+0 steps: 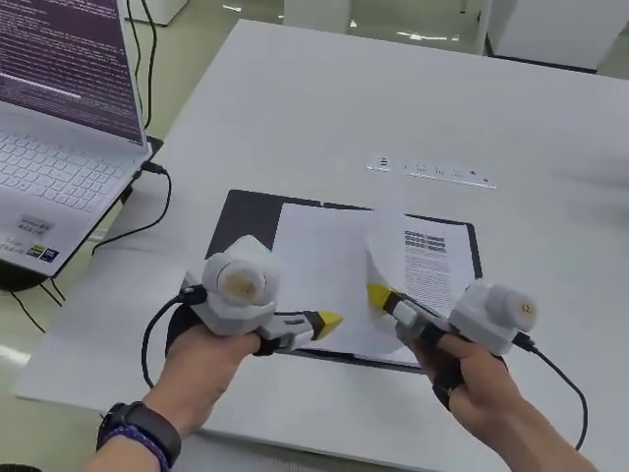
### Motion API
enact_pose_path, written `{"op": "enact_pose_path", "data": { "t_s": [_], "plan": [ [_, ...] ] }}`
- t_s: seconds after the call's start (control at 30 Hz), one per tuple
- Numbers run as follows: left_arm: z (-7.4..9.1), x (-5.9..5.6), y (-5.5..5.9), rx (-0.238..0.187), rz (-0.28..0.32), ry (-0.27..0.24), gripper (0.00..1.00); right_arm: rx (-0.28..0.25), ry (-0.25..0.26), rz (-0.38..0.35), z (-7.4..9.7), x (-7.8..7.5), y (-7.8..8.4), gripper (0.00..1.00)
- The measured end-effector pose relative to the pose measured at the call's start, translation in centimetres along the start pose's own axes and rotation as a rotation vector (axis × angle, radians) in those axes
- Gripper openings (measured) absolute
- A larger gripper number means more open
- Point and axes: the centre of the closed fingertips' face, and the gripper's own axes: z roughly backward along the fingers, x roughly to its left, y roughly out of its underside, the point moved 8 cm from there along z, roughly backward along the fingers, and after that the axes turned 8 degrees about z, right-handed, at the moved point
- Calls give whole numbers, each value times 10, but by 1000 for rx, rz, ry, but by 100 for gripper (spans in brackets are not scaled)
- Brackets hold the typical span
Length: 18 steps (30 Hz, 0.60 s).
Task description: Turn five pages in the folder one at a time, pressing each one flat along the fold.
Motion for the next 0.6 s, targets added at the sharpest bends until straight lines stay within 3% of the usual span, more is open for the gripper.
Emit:
{"op": "enact_pose_path", "data": {
  "t_s": [0.6],
  "plan": [
    [19, 14, 9, -2, 33, -38, 69, 70, -87, -35, -50, 35, 19, 0]
  ]
}}
